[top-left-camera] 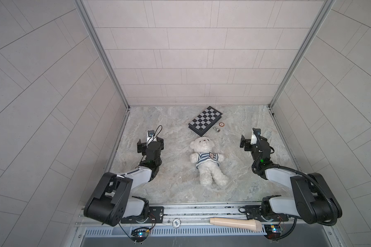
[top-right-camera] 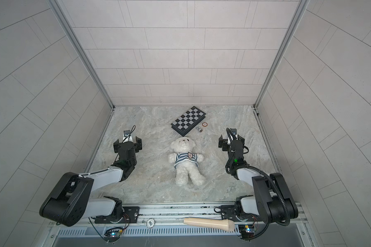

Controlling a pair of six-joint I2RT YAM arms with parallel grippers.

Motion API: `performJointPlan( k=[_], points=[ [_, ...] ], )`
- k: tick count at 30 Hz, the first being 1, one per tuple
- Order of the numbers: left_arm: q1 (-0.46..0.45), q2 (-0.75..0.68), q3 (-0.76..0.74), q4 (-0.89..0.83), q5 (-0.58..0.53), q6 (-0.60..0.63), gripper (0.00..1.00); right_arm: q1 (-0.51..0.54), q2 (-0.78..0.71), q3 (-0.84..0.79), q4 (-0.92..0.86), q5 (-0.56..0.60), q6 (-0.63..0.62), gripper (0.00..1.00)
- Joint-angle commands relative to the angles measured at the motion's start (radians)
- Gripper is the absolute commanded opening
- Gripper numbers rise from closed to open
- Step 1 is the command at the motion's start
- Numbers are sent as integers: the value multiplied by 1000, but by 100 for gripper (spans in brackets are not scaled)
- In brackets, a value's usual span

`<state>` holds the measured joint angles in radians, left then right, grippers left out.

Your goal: Dress the teddy bear

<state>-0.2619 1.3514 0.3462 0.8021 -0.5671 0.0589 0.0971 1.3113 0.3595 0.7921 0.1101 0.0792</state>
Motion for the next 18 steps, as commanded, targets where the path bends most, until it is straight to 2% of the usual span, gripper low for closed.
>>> performJointPlan(
  k=[1, 4, 8, 11, 14, 16, 18],
  points=[
    [40, 36, -5, 139, 87, -4, 100, -5, 1, 40, -27, -4, 9, 100],
    [66, 81, -47, 253, 105, -35, 100, -5, -16, 31, -41, -27, 5, 100],
    [74, 110, -33, 245, 116, -38, 100, -5, -26, 28, -56, -8, -31, 100],
    [81, 119, -26, 236, 129, -45, 100, -7, -53, 3, -72, 85, -60, 100],
    [108, 120, -11, 204, 156, -66, 100, -10, -4, -4, -65, 107, -89, 100],
    [119, 122, -6, 195, 170, -77, 100, -10, 66, -33, 44, 97, -83, 100],
    [120, 123, -4, 191, 170, -77, 100, -12, 157, -70, 226, 89, -69, 100]
  ],
)
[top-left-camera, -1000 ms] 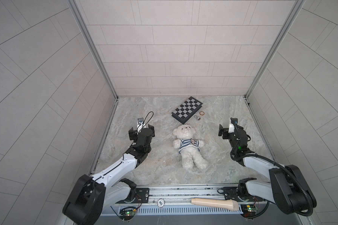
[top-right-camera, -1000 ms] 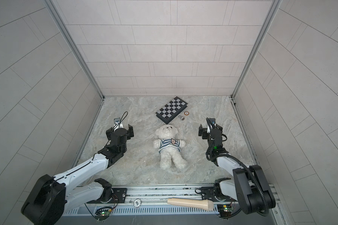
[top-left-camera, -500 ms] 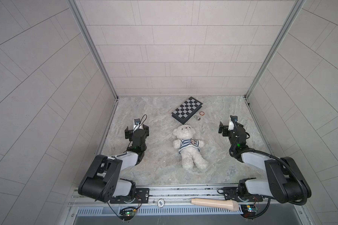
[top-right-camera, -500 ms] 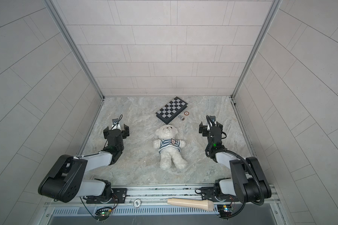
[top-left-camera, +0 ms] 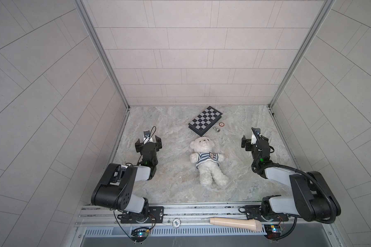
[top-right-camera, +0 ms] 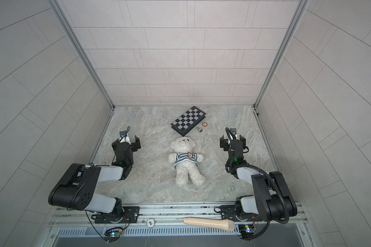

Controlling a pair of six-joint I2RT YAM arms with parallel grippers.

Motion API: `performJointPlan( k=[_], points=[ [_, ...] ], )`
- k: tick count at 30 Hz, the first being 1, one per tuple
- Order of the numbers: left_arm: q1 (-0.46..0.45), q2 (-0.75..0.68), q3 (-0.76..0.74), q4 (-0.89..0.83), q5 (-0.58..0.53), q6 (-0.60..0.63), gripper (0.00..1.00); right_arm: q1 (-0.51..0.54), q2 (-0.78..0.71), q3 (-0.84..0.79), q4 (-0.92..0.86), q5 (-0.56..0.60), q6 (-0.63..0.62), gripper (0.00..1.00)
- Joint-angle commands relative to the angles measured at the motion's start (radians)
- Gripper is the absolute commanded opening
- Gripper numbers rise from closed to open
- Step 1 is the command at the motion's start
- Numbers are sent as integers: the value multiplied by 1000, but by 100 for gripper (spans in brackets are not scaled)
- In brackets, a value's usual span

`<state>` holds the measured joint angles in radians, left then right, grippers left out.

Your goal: Dress the teddy bear

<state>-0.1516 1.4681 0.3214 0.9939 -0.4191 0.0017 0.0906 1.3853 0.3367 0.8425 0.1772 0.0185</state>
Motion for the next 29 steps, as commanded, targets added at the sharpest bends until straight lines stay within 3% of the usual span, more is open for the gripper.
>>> performJointPlan(
  k=[1, 6, 11, 29],
  points=[
    [10, 8, 22, -3, 21, -20, 100, -5, 123, -45, 210, 26, -9, 100],
    [14, 11, 25, -8, 24, -23, 100, -6, 212, 0, 210, 56, 0, 100],
    [14, 1, 16, 2, 27, -20, 100, -6, 195, 47, 87, 76, 16, 100],
    [14, 0, 15, 2, 29, -20, 100, -7, 199, 42, 100, 74, 15, 100]
  ],
)
